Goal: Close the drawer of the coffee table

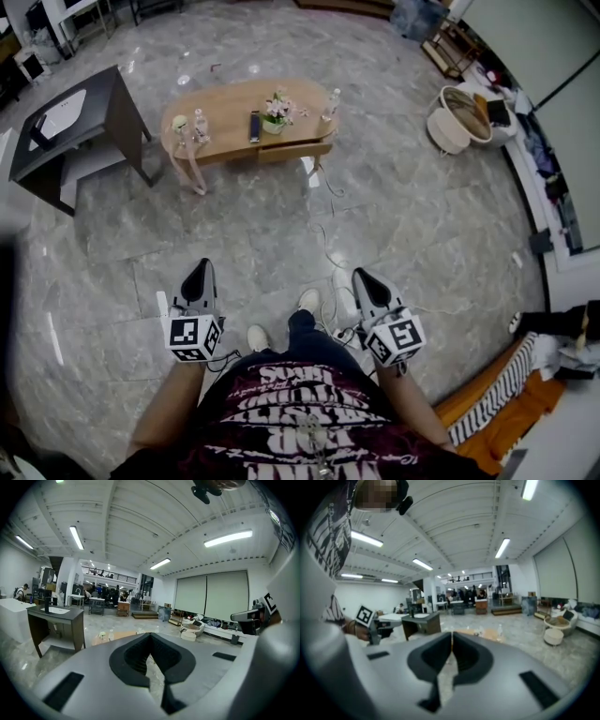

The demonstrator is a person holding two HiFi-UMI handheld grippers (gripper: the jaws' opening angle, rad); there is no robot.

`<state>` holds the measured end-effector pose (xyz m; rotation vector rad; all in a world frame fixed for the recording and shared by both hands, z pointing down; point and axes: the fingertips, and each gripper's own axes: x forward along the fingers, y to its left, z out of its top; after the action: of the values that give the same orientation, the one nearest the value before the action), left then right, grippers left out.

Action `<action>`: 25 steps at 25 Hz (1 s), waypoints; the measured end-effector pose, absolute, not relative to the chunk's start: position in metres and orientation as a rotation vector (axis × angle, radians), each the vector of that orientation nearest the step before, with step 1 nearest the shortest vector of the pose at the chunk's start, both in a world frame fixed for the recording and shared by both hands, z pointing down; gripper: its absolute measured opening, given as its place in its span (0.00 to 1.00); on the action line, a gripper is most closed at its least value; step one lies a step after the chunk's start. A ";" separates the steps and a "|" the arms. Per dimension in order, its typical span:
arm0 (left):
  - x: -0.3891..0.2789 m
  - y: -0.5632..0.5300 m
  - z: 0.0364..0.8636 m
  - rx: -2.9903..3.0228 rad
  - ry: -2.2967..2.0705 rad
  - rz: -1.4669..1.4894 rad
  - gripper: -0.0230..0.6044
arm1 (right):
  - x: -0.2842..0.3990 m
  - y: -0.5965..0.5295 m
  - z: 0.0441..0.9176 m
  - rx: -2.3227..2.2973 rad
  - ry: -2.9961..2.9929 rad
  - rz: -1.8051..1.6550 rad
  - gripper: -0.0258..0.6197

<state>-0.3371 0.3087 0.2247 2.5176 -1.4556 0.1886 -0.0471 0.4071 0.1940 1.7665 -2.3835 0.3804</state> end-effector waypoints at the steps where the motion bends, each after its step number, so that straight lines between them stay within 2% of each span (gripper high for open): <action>1: -0.334 0.304 0.224 2.515 -1.468 0.197 0.07 | -0.042 0.401 0.198 1.767 -2.388 0.398 0.09; 11: -0.280 0.249 0.204 2.500 -1.562 0.296 0.07 | 0.026 0.328 0.201 1.750 -2.496 0.428 0.09; 21: -0.203 0.207 0.180 2.428 -1.618 0.200 0.07 | 0.119 0.281 0.200 1.754 -2.554 0.433 0.09; 25: -0.194 0.208 0.192 2.368 -1.613 0.236 0.07 | 0.134 0.269 0.208 1.741 -2.556 0.508 0.09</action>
<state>-0.1936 0.2079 0.1915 2.3676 -1.6134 0.2357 0.1342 0.2687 0.2081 1.7407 -2.5556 0.5078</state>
